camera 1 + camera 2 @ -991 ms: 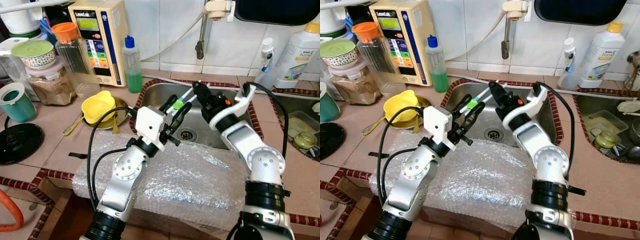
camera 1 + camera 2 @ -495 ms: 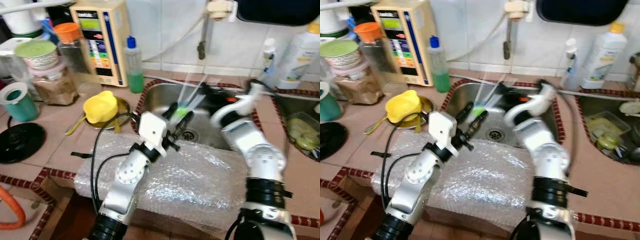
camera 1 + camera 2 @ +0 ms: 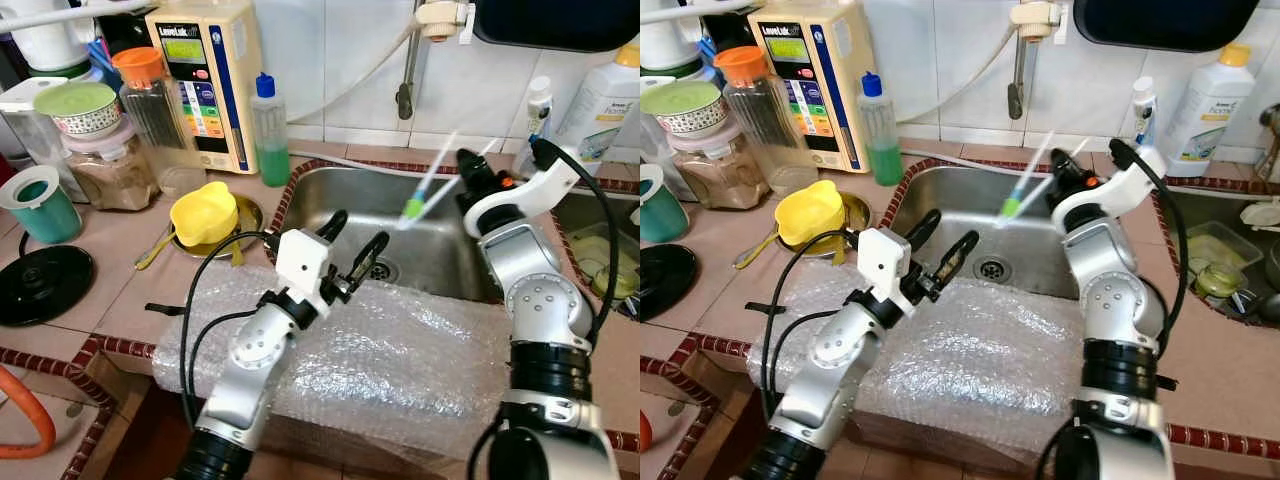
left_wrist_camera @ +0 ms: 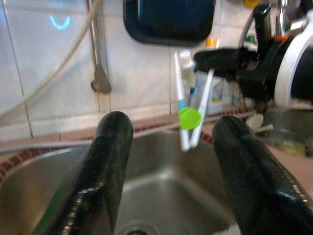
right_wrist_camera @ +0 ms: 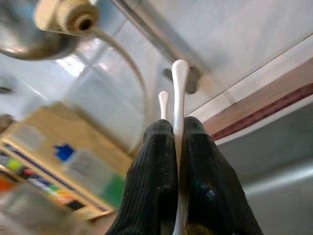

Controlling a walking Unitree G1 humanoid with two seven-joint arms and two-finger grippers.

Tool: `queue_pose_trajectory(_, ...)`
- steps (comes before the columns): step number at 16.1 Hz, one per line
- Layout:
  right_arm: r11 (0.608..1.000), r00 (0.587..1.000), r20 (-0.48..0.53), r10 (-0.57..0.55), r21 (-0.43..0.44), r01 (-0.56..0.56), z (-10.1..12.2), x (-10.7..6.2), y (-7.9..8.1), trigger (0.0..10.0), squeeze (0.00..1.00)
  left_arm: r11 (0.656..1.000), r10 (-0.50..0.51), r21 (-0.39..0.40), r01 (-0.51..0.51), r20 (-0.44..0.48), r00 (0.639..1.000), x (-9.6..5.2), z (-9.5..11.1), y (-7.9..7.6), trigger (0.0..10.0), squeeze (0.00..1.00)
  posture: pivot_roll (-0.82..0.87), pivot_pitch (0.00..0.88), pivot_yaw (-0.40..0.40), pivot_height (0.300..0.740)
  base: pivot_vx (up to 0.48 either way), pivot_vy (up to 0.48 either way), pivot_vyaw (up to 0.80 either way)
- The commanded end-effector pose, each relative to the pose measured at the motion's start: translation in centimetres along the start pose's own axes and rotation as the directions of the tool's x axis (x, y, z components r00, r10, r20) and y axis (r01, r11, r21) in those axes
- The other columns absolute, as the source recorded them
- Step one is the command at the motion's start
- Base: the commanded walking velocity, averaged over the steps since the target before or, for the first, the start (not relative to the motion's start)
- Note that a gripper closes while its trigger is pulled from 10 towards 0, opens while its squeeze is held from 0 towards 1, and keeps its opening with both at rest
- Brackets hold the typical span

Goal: Kitchen organization

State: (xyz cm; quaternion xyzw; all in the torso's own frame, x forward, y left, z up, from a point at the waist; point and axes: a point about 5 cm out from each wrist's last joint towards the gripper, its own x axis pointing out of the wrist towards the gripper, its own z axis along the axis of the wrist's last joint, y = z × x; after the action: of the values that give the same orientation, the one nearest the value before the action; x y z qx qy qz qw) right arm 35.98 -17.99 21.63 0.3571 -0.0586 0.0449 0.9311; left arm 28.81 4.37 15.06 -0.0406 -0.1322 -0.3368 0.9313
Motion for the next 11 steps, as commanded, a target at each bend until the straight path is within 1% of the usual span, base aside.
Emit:
queue_pose_trajectory(1, 0.992, 1.0, -0.012, -0.002, -0.123, 0.0, -0.6, 0.4, 0.0, 0.0, 0.0, 1.0, -0.01, -0.027, 0.009, -0.048, 0.999, -0.5, -0.7, 0.2, 10.0, 1.0, -0.11, 0.0, 0.077, 0.74, 0.0, 0.0, 0.0)
queue_pose_trajectory(2, 0.969, 1.0, -0.003, -0.007, -0.247, 0.006, -0.8, 0.5, -0.3, 0.0, 0.0, 0.999, -0.028, -0.038, 0.025, -0.079, 0.996, -0.8, -1.1, 0.2, 10.0, 1.0, -0.11, 0.0, 0.075, 0.74, 0.0, 0.0, 0.0)
queue_pose_trajectory(3, 0.884, 1.0, 0.014, 0.022, -0.467, -0.013, -0.9, 0.5, -0.2, 0.0, 0.0, 0.998, -0.058, -0.037, 0.054, -0.117, 0.991, -1.2, -1.6, 0.2, 10.0, 1.0, -0.1, 0.0, 0.074, 0.74, 0.0, 0.0, 0.0)
queue_pose_trajectory(4, 0.82, 0.998, 0.005, 0.061, -0.57, -0.047, -1.3, 0.4, -0.2, 0.0, 0.0, 0.996, -0.082, -0.05, 0.076, -0.145, 0.986, -1.5, -1.9, 0.0, 10.0, 1.0, -0.1, 0.0, 0.074, 0.74, 0.0, 0.0, 0.0)
queue_pose_trajectory(5, 0.755, 0.997, -0.015, 0.082, -0.652, -0.072, -1.8, 0.3, -0.3, 0.0, 0.0, 0.995, -0.088, -0.055, 0.08, -0.155, 0.984, -1.6, -2.1, 0.0, 10.0, 1.0, -0.09, 0.0, 0.074, 0.74, 0.0, 0.0, 0.0)
queue_pose_trajectory(6, 0.71, 0.993, -0.043, 0.11, -0.696, -0.109, -2.5, 0.2, -0.5, 0.0, 0.0, 0.996, -0.085, -0.053, 0.077, -0.166, 0.982, -1.7, -2.3, 0.0, 10.0, 1.0, -0.09, 0.0, 0.078, 0.74, 0.0, 0.0, 0.0)
queue_pose_trajectory(8, 0.6, 0.987, -0.118, 0.107, -0.784, -0.158, -4.1, 0.0, -1.9, 0.0, 0.0, 0.997, -0.074, -0.049, 0.066, -0.176, 0.982, -1.9, -2.4, 0.1, 10.0, 1.0, -0.09, 0.0, 0.078, 0.74, 0.0, 0.0, 0.0)
queue_pose_trajectory(9, 0.522, 0.979, -0.161, 0.122, -0.829, -0.201, -4.9, -0.2, -2.4, 3.1, 0.0, 0.997, -0.076, -0.018, 0.074, -0.176, 0.981, -1.9, -2.3, 0.2, 10.0, 1.0, -0.09, 0.0, 0.078, 0.74, 0.0, 0.0, 0.0)
queue_pose_trajectory(10, 0.438, 0.967, -0.212, 0.139, -0.863, -0.252, -5.7, -0.4, -2.8, 3.5, 0.0, 0.997, -0.072, 0.01, 0.075, -0.18, 0.981, -1.9, -2.3, 0.4, 10.0, 1.0, -0.09, 0.0, 0.078, 0.74, 0.0, 0.0, 0.0)
queue_pose_trajectory(11, 0.361, 0.955, -0.251, 0.157, -0.886, -0.292, -6.2, -0.7, -3.0, 4.1, 0.0, 0.998, -0.062, 0.012, 0.065, -0.18, 0.982, -2.0, -2.3, 0.6, 10.0, 1.0, -0.1, 0.0, 0.082, 0.74, 0.0, 0.0, 0.0)
